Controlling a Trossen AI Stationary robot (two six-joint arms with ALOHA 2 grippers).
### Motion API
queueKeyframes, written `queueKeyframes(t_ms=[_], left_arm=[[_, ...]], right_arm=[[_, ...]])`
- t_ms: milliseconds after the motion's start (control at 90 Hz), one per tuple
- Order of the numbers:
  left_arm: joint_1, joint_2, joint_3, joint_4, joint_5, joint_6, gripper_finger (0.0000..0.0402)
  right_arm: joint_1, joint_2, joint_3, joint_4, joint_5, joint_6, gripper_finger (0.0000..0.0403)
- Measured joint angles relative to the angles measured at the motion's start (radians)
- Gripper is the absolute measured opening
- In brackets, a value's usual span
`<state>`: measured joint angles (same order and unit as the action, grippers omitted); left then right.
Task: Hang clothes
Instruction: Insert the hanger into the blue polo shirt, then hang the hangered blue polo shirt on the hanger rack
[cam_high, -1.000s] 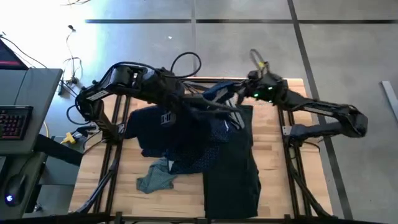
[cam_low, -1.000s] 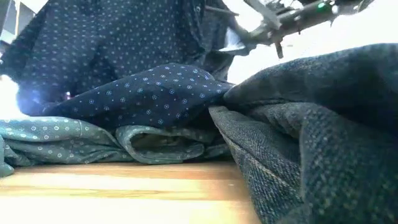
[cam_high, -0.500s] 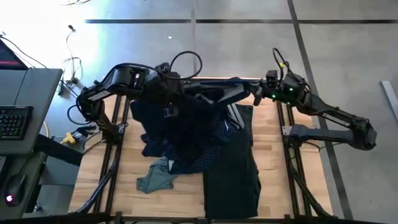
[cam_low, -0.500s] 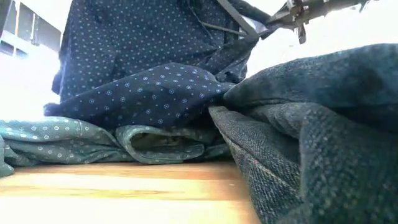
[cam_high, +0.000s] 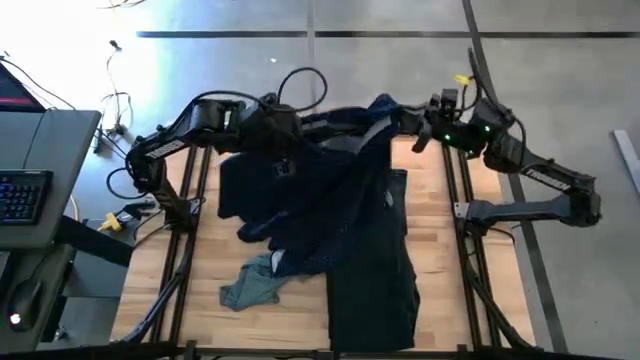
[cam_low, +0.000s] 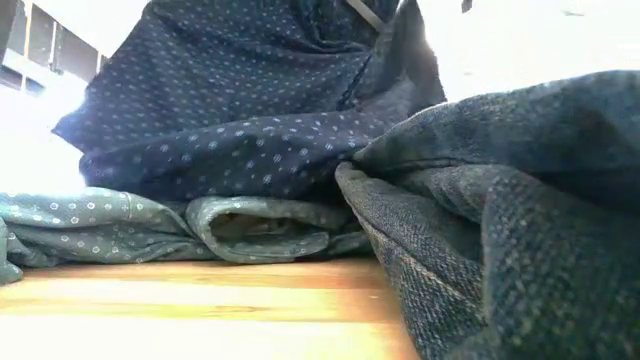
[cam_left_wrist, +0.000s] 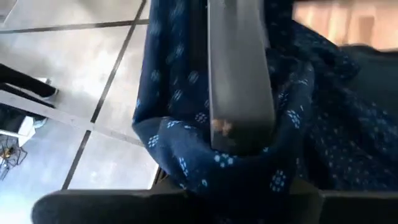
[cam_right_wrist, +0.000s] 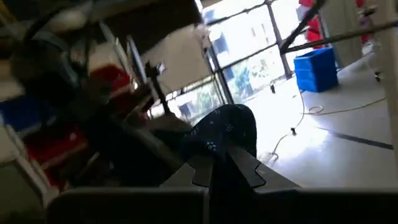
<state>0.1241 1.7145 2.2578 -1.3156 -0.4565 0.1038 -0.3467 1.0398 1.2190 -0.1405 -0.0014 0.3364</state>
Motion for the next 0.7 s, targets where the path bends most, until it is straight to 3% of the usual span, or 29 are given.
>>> queueKeyframes(t_ms=[344, 522, 700], left_arm=[[0.187, -0.003, 0.005, 0.253, 0.059, 0.276, 0.0032], [0.305, -0.007, 0.005, 0.437, 0.036, 0.49, 0.0032], [0.436, -0.008, 0.006, 0.595, 0.087, 0.728, 0.0032]], right_arm=[[0.092, 0.321, 0.414, -0.424, -0.022, -0.144, 0.0011], [0.076, 0.406, 0.637, -0.579, -0.037, -0.21, 0.0092], [0.064, 0.448, 0.823, -0.576, 0.135, -0.392, 0.019]])
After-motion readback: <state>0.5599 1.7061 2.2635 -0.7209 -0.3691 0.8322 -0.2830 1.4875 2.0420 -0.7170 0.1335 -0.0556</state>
